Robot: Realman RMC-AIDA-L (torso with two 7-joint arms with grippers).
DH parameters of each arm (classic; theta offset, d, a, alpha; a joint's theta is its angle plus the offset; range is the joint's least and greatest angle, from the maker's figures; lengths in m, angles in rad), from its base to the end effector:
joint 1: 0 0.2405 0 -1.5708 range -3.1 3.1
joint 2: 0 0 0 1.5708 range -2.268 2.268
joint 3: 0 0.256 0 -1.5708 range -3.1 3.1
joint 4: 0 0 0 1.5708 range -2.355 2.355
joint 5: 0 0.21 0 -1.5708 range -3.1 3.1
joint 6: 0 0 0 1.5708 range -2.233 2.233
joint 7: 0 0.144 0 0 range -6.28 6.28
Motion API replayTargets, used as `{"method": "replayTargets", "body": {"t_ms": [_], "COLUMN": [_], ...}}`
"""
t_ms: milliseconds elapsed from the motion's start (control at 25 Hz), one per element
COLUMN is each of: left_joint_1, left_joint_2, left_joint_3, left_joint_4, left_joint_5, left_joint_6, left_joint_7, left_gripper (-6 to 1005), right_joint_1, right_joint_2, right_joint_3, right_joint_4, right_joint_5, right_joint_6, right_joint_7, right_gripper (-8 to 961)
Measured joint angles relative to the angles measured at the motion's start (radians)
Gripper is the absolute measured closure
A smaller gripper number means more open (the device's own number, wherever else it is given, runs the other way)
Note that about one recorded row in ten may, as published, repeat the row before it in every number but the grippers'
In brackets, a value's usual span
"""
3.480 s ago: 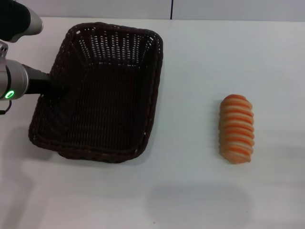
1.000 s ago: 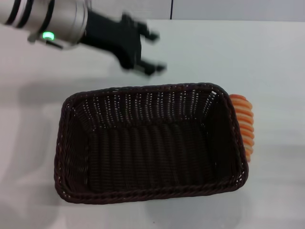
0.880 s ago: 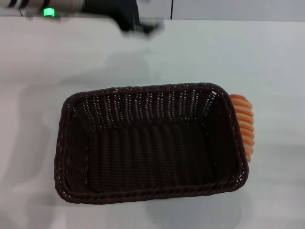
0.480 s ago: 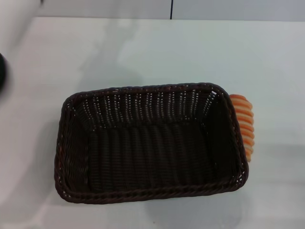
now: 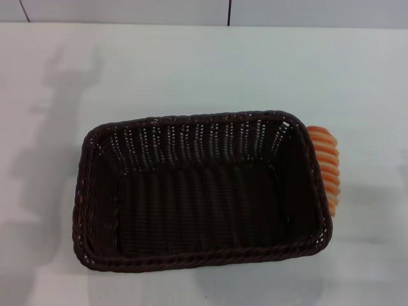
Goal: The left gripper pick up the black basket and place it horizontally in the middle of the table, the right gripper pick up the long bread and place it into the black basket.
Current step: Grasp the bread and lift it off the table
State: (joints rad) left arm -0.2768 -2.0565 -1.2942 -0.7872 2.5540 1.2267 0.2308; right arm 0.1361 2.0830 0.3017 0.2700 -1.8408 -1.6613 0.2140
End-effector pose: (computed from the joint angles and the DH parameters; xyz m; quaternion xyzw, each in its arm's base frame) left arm -0.2306 0.3497 0.0736 -0.5457 -0.0438 -0.4142 0.7271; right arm 0.3332 0.2056 -0.0116 -0.6146 0.2361 0.4315 0.6167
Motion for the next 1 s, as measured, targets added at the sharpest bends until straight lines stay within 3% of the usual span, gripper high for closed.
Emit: {"method": "replayTargets", "body": {"t_ms": [80,280,600,1000], "left_joint_1": [-0.046,-0.076,-0.077,-0.092], "left_joint_2": [-0.006,-0.007,-0.010,-0.007], "left_joint_3": [-0.053,-0.059,-0.052,-0.058], "left_joint_4": [0.205,0.339,0.374,0.413], "left_joint_5": [0.026,0.029,0.032,0.030], "left_joint_6": [0.024,0.017,-0.010,-0.024], "left_joint_7": [-0.254,-0.312,-0.212,-0.192], "left_gripper": [244,244,245,246], "right_joint_1": [0.030,0.082,0.152,0.184], "right_joint_2": [0.000,0.000,0.002,0.003], "right_joint_3": [-0.069,-0.156,-0.199,-0.204], "right_joint_4": [0.001,0.010,0.050,0.066], "right_joint_5": [0.000,0.000,0.000,0.000], "right_joint_6": [0.067,0.179,0.367,0.460], "right_joint_7": [0.000,0.001,0.002,0.002], "right_gripper": [178,180,184,189]}}
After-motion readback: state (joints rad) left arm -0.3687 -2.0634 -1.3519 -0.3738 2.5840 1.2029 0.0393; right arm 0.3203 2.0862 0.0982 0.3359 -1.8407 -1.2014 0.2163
